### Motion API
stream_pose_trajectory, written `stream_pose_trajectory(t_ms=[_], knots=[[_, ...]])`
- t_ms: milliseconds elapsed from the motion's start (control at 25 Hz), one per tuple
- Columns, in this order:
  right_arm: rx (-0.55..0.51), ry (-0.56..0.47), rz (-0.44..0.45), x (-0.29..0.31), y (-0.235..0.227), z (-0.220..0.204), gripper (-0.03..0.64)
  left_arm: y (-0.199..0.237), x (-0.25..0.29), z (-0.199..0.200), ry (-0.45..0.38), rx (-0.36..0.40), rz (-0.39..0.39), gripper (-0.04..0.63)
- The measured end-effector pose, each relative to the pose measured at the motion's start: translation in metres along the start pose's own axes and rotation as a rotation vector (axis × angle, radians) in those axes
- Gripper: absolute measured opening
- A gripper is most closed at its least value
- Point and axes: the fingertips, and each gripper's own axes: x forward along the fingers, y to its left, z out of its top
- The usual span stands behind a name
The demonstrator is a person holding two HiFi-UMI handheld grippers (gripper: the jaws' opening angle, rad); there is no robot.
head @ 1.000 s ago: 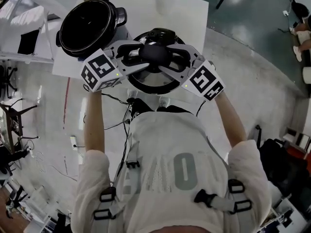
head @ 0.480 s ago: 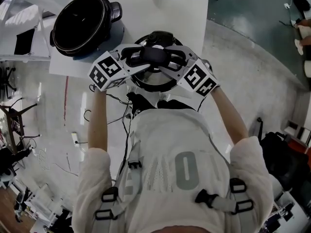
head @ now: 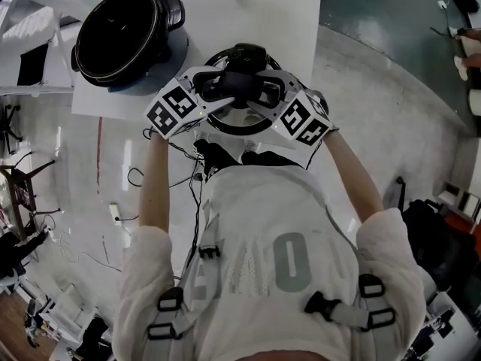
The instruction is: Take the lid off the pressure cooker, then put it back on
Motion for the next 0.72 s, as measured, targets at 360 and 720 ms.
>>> stream_pose_trajectory(t_ms=[360, 720], knots=[[0.004, 0.005, -0.001, 0.005, 0.003, -0.014, 0.239, 0.000, 0.006, -0.002, -0.057, -0.058, -0.027, 0.256], [0.026, 0.034, 0.002, 0.000, -0.006, -0.011, 0.307, 0.015, -0.018, 0.020, -0.123, -0.034, 0.042, 0.255]])
